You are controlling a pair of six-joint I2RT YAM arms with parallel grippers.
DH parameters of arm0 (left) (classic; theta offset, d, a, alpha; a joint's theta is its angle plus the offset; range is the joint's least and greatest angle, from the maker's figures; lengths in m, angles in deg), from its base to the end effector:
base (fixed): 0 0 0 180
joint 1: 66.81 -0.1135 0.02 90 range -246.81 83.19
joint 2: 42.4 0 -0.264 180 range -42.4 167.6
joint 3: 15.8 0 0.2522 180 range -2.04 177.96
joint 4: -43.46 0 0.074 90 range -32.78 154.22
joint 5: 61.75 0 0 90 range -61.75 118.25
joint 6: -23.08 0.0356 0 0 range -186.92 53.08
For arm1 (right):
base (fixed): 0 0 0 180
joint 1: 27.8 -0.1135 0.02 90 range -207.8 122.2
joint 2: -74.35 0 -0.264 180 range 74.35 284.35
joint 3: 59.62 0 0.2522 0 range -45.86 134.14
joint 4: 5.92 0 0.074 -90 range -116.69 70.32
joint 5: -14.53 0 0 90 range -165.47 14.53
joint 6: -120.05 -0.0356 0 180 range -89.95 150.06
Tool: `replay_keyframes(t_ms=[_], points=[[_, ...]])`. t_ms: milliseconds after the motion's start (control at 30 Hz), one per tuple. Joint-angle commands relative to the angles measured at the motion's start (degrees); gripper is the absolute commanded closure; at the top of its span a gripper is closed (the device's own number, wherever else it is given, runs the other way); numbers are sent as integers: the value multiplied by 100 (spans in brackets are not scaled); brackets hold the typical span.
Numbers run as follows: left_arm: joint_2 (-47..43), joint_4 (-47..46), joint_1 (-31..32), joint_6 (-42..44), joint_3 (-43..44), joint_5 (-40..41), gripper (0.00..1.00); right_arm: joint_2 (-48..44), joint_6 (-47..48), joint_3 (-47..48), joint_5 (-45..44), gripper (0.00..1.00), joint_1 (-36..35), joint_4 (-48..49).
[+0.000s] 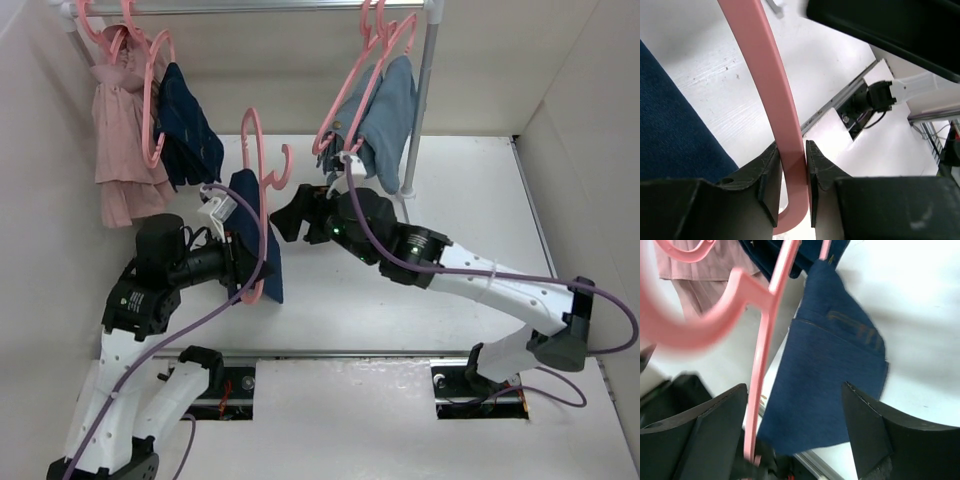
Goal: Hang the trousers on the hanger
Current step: Place the hanger at the clothesline.
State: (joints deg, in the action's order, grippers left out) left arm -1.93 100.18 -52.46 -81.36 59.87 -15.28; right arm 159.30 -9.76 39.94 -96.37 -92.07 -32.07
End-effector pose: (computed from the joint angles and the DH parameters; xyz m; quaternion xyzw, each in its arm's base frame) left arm 0.1083 -0.0530 0.3936 0.2080 0.7679 -0.4268 0.4299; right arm 0.1616 0.3061 0.4186 -0.0493 0.7688 0.4039 0.4933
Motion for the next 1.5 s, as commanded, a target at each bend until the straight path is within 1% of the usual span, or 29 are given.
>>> replay_keyframes(t_ms=[0,100,133,200,233,267,300,333,367,400,433,467,500,533,600,667,700,833,967,1000,1133,1233,1333,1467], points=[[-66,-1252,-55,-94,93,-42,100,-584,343,-238,43,19,-59,96],[101,-1798,-55,-506,303,-94,100,-900,456,-406,-27,19,-59,-141],[102,-2270,-55,-655,304,-164,100,-979,457,-545,-28,19,-59,-194],[259,-2764,-55,-1174,199,-340,100,-1189,509,-642,-80,19,-59,-274],[382,-3193,-55,-1515,138,-401,100,-1321,510,-757,-80,19,-59,-274],[383,-3371,-55,-1518,137,-472,100,-1323,510,-758,-80,19,-59,-274],[548,-3547,-55,-1823,137,-472,100,-1445,510,-836,-80,19,-59,-274],[646,-3749,-55,-1991,137,-655,100,-1507,562,-837,-80,19,-59,-326],[751,-4273,-55,-2184,137,-753,100,-1568,562,-932,-141,19,-59,-326],[1013,-4853,-107,-2630,215,-954,100,-1691,562,-1020,-142,19,-59,-326],[1164,-4858,-169,-2835,216,-956,100,-1744,562,-1074,-142,19,-59,-326],[1322,-5111,-169,-2993,286,-1121,100,-1797,562,-1126,-194,19,-59,-326],[1489,-5496,-221,-3099,539,-1123,100,-1850,562,-1179,-195,19,-59,-274],[1795,-5657,-222,-3152,689,-1175,100,-1911,562,-1249,-195,19,-59,-274],[2043,-6051,-292,-3153,1084,-1176,100,-1912,562,-1250,-195,19,-59,-274],[2386,-6290,-450,-3153,1323,-1123,100,-1964,623,-1303,-256,19,-59,-274],[2526,-6413,-451,-3240,1454,-1279,100,-1964,624,-1303,-256,19,-59,-274],[3177,-6764,-503,-3425,2367,-1457,100,-1964,624,-1303,-308,19,-59,-274],[3573,-7003,-556,-3425,2790,-1457,100,-1964,677,-1303,-361,19,-59,-274],[3756,-7003,-608,-3573,2948,-1457,100,-1964,677,-1303,-362,19,-59,-274],[4371,-7125,-670,-4346,3213,-1694,100,-1964,737,-1303,-362,19,-59,-274],[4496,-7126,-670,-4296,3266,-1694,100,-1912,808,-1180,-432,19,-59,-396],[4557,-7188,-670,-4296,3108,-1694,100,-1912,861,-1127,-485,19,-59,-397],[4751,-7188,-670,-4445,3108,-1694,100,-1912,861,-1127,-485,19,-59,-397]])
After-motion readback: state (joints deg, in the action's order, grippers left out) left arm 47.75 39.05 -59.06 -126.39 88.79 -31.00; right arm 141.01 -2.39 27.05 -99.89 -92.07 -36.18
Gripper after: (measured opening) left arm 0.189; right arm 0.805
